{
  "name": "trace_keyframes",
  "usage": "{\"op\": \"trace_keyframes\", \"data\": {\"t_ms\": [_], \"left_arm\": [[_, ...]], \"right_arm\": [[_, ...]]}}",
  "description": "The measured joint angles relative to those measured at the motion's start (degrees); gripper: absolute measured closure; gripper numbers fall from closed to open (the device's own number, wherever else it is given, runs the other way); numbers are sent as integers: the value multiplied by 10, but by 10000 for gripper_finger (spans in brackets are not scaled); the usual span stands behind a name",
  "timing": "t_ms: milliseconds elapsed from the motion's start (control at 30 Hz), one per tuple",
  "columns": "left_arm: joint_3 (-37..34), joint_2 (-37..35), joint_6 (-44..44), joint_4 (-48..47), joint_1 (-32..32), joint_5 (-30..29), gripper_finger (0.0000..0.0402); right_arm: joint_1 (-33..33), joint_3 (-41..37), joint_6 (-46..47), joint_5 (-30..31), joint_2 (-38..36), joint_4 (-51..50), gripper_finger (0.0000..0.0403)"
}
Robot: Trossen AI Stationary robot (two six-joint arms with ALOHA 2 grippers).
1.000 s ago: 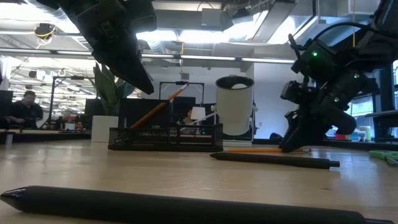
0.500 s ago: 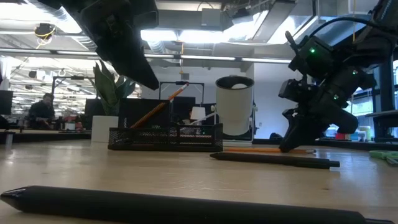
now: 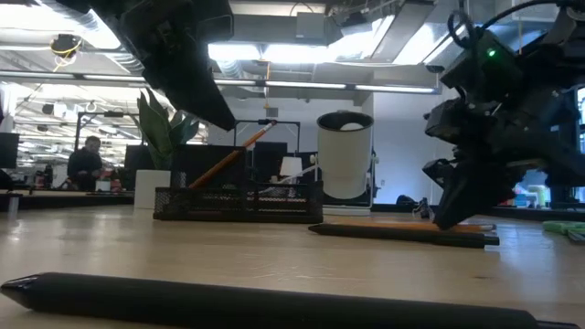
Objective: Pick and place office supplies into organizer
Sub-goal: Put the yellow pencil in the desk organizer
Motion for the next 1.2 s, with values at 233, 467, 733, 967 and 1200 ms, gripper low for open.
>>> {"op": "trace_keyframes", "data": {"t_ms": [233, 467, 733, 967, 1200], "left_arm": [[0, 48, 32, 51, 11, -21, 331], [0, 154, 47, 168, 35, -28, 331], [0, 218, 34, 209, 29, 16, 331], [0, 230, 21, 201, 10, 20, 331], [1, 231, 13, 190, 13, 25, 374]], "right_arm": [[21, 47, -10, 19, 8, -29, 399], [21, 87, -12, 44, 89, 7, 402], [20, 146, -43, 31, 160, 39, 402], [15, 152, -46, 23, 161, 33, 403], [15, 152, -44, 24, 161, 34, 403]]}}
